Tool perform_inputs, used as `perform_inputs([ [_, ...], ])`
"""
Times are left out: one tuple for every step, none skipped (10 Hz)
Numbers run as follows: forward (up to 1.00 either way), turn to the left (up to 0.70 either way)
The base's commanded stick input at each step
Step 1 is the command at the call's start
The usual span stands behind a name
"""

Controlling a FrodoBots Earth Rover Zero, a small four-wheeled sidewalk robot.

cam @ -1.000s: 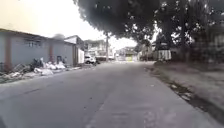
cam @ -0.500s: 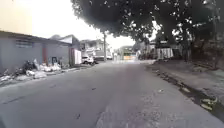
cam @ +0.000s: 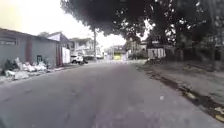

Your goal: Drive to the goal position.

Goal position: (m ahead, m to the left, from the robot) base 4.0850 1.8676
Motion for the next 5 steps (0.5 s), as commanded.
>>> perform_inputs([
  [1.0,-0.15],
  [1.0,-0.11],
  [1.0,-0.06],
  [1.0,-0.01],
  [1.0,0.03],
])
